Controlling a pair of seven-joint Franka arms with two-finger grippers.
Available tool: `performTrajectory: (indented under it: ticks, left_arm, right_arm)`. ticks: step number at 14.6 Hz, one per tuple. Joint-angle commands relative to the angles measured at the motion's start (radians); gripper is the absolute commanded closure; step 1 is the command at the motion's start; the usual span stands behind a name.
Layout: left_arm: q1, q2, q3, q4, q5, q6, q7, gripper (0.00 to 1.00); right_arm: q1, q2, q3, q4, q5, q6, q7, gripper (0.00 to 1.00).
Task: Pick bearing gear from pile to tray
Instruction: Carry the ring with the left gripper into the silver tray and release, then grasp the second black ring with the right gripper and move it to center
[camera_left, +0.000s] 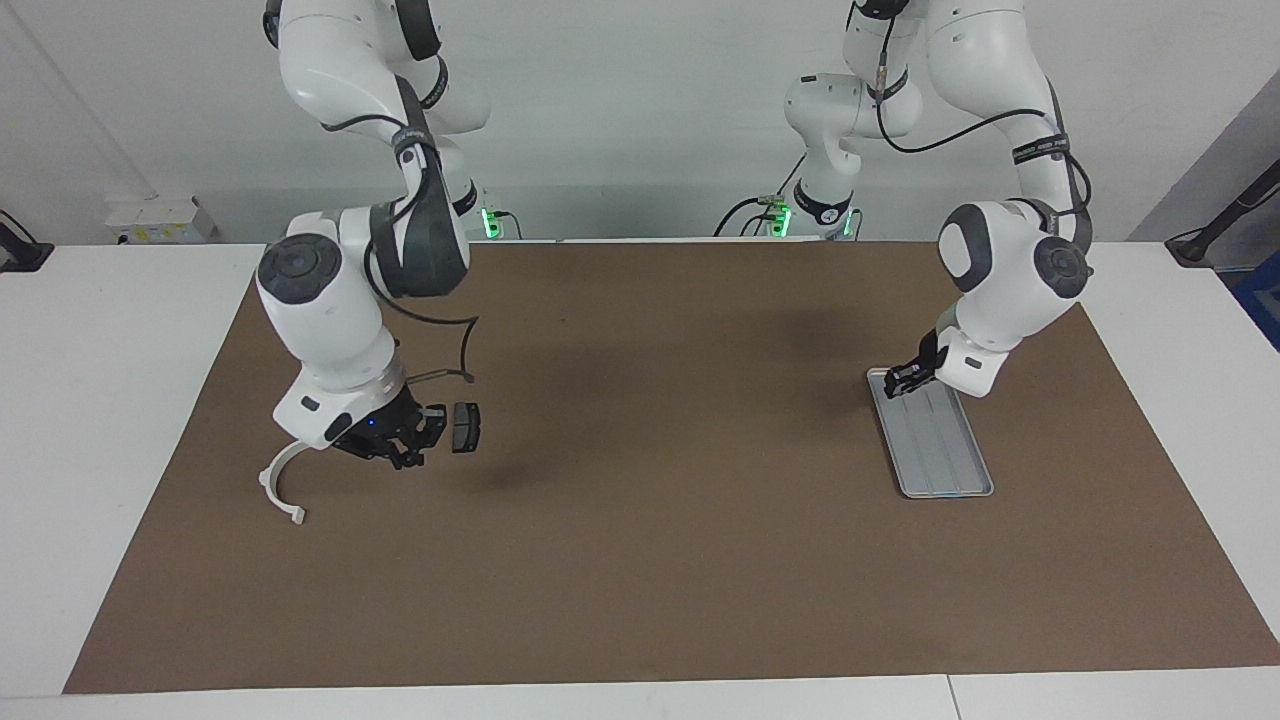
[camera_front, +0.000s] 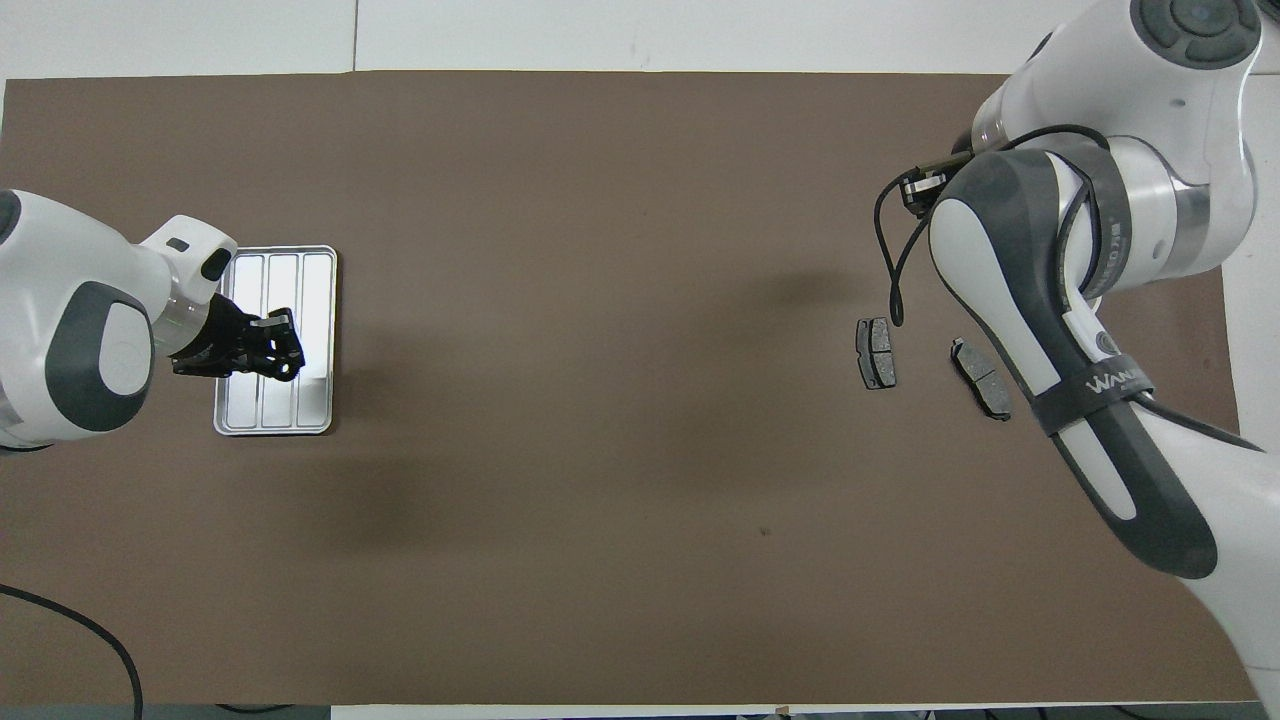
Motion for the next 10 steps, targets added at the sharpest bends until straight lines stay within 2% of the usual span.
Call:
performTrajectory:
  ticks: [1, 3, 7, 10]
  left_arm:
    - [0.005, -0.052, -0.012, -0.125, 0.009, 0.124, 0.025, 1.00]
    - [0.002, -0.069, -0.012, -0.187, 0.010, 0.193, 0.023, 1.00]
    - [0.003, -0.078, -0.012, -0.210, 0.070, 0.198, 0.023, 1.00]
    - [0.005, -0.081, -0.012, -0.215, 0.093, 0.201, 0.025, 1.00]
  right_arm:
    - [0.112, 0.122, 0.001, 0.255, 0.017, -0.148, 0.183, 1.00]
    - [0.244, 0.108, -0.001, 0.255, 0.011, -0.150, 0.342, 1.00]
    - [0.432, 0.110, -0.001, 0.246, -0.017, -0.103, 0.566, 1.00]
    - [0.465, 0.110, -0.001, 0.101, -0.029, 0.043, 0.614, 1.00]
